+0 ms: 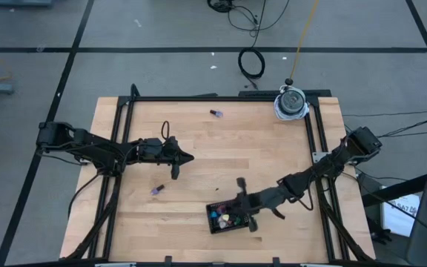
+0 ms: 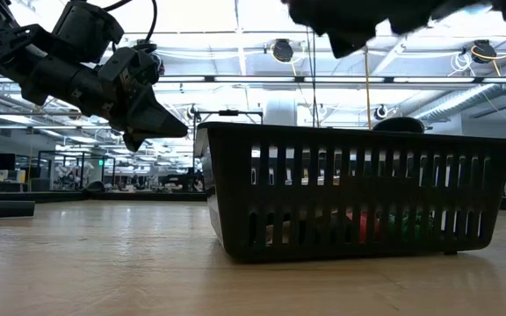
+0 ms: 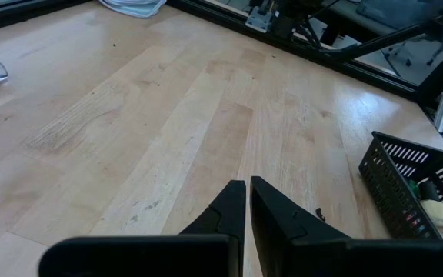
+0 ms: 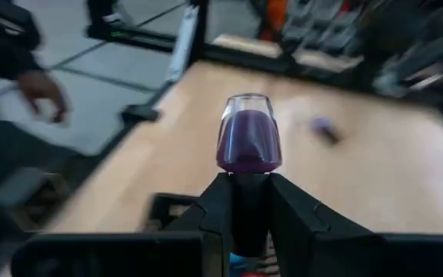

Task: Pick & Place Nail Polish
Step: Put the violet nail polish bottle into the black bin, then put the purple nail polish bottle into the black bin

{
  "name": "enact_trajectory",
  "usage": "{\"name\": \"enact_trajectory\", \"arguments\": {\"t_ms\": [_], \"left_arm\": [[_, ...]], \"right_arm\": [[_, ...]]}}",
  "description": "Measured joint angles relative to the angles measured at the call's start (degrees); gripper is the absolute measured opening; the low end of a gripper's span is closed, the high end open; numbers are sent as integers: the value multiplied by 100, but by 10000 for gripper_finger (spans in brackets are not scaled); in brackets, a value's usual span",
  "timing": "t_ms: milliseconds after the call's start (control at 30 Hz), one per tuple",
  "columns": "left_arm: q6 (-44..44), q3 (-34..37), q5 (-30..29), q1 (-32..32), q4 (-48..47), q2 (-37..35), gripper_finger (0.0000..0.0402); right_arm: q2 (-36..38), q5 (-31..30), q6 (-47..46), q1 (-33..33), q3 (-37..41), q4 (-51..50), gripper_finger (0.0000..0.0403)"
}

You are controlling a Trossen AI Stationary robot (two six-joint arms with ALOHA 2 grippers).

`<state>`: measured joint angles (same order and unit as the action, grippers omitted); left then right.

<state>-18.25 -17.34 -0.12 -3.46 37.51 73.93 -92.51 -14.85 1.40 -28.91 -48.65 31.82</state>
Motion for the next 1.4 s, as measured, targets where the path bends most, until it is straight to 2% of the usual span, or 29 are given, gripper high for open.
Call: {"name": "enact_trajectory", "arguments": {"t_ms": [67, 200, 400, 500, 633, 733, 800, 1000, 1100, 1233, 1400], "left_arm": [[1, 0, 0, 1, -1, -1, 19], [1, 0, 0, 0, 1, -2, 19], [1, 2, 2, 0, 1, 0, 19], [-1, 2, 1, 1, 1, -1, 19], [0, 2, 0, 0, 0, -1, 19], [1, 2, 0, 2, -1, 0, 19], [1, 2, 0, 0, 1, 0, 19], [1, 2, 0, 0, -1, 0, 19], [1, 2, 0, 1, 0, 0, 19], [-1, 2, 0, 1, -1, -1, 19], [-1, 2, 0, 0, 1, 0, 19]], "right_arm": [[2, 283, -468, 14, -325, -727, 47], [-48, 289, -1206, -19, -889, -2601, 47], [-97, 306, -1956, -15, -945, -3604, 47], [-194, 325, -2023, 43, -945, -3667, 47], [-192, 752, -2028, 51, -947, -3612, 47], [-214, 746, -2027, 40, -945, -3651, 48], [-214, 728, -2057, 54, -945, -3629, 64], [-214, 726, -2217, 45, -945, -3634, 150], [-214, 720, -2217, 50, -945, -3635, 175], [-97, 758, -1860, 115, -945, -3639, 189], [519, 739, -1079, 316, -945, -3568, 181]]}}
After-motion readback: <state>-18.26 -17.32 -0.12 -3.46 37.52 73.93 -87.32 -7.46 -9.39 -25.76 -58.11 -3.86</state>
